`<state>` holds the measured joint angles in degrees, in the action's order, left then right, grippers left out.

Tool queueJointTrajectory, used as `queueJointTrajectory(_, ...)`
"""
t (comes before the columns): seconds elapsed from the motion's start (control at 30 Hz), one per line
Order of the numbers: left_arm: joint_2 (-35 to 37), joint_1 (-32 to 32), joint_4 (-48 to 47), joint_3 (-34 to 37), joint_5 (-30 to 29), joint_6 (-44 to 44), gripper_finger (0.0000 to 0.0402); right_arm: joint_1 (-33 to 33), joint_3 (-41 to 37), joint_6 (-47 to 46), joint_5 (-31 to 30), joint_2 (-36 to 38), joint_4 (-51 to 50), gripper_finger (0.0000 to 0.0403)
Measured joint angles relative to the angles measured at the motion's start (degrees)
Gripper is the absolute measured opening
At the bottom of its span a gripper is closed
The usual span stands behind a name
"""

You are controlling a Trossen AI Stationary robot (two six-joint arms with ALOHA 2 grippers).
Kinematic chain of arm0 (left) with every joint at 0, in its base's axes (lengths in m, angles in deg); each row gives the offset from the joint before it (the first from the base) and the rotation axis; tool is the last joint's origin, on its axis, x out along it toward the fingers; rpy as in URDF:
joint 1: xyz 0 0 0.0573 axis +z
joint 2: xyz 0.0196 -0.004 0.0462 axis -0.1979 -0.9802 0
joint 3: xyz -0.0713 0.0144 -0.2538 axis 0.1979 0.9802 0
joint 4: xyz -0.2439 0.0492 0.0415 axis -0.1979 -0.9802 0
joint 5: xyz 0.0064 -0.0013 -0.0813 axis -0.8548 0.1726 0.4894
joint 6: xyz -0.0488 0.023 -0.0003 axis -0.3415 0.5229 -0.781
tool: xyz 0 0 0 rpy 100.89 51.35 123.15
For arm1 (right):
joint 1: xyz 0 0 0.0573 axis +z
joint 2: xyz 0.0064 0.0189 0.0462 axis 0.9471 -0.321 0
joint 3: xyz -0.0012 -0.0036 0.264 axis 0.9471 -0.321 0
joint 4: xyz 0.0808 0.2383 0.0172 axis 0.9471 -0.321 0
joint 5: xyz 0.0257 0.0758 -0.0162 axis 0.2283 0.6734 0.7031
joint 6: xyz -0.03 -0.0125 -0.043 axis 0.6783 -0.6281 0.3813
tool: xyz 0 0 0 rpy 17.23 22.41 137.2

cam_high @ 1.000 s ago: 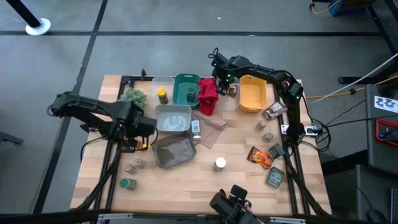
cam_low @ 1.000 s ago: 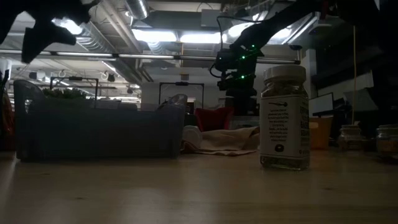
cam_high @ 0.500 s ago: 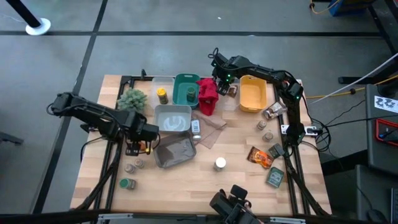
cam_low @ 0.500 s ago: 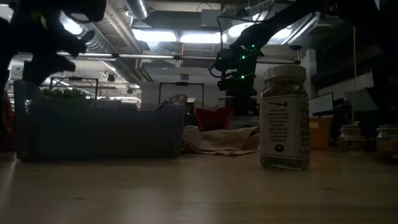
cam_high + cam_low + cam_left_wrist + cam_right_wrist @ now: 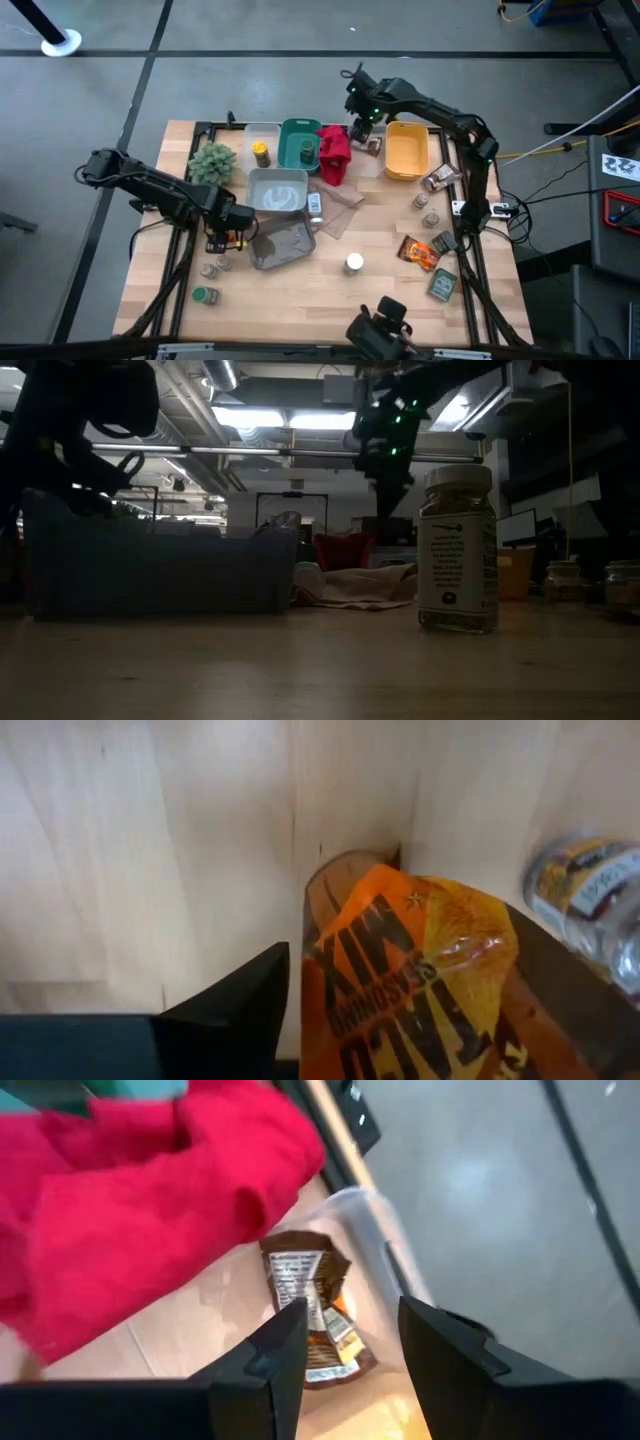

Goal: Sort spices by type
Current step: Put the orange seasoning pack into the right transparent bin

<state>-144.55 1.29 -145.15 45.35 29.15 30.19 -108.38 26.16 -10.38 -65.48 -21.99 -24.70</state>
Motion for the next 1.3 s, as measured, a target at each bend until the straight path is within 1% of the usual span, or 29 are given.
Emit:
queueJointTrajectory(0.1, 0.00, 0.01, 1.09, 0.21, 0.00, -1.28, 0.0177, -0.02, 0.02, 0.04, 0.01, 3.57, -0.62, 0.0158)
queueJointTrajectory(0.23, 0.00, 0.01, 1.03, 0.21, 0.26, -3.79, 0.0107, -0.02, 0.02, -0.26, 0.00, 7.97, -2.57, 0.0158)
queueJointTrajectory(0.37, 0.00, 0.05, 0.72, 0.19, 4.06, -5.04, 0.0034, 0.00, -0.49, -0.65, 0.01, 11.93, -4.77, 0.0158)
queueJointTrajectory(0.43, 0.00, 0.04, -0.52, -0.42, 6.26, -5.81, 0.0015, 0.00, -1.63, -1.06, 0.00, 13.74, -5.76, 0.0158)
queueJointTrajectory(0.5, 0.00, 0.04, -1.39, -1.72, 7.43, -6.92, 0.0015, 0.00, -3.28, -2.00, 0.01, 15.53, -6.09, 0.0158)
queueJointTrajectory(0.6, 0.00, 0.05, -3.63, -4.73, 7.58, -7.30, 0.0024, 0.00, -6.41, -2.68, 0.03, 18.45, -5.94, 0.0158)
queueJointTrajectory(0.7, 0.00, 0.39, -7.27, -9.09, 7.63, -6.87, 0.0016, 0.02, -10.02, -4.37, 0.01, 21.27, -5.15, 0.0158)
queueJointTrajectory(0.9, 0.00, 2.78, -16.73, -21.58, 8.08, -7.01, 0.0012, 0.02, -19.00, -6.14, 0.08, 26.31, -0.30, 0.0158)
queueJointTrajectory(1.0, 0.01, 4.51, -17.59, -28.72, 7.70, -6.73, 0.0014, 0.02, -23.71, -7.23, 0.89, 27.93, 3.97, 0.0158)
queueJointTrajectory(1.07, 0.02, 6.02, -16.80, -32.99, 5.94, -5.72, 0.0015, 0.02, -26.61, -7.32, 3.03, 28.40, 7.54, 0.0158)
queueJointTrajectory(1.17, 0.04, 8.78, -12.16, -37.37, 2.53, -3.97, 0.0016, 0.02, -30.67, -7.35, 7.16, 28.44, 13.62, 0.0158)
queueJointTrajectory(1.3, 0.04, 13.27, -0.82, -39.35, 0.46, 1.19, 0.0017, 0.99, -35.38, -7.36, 12.25, 28.44, 20.76, 0.0158)
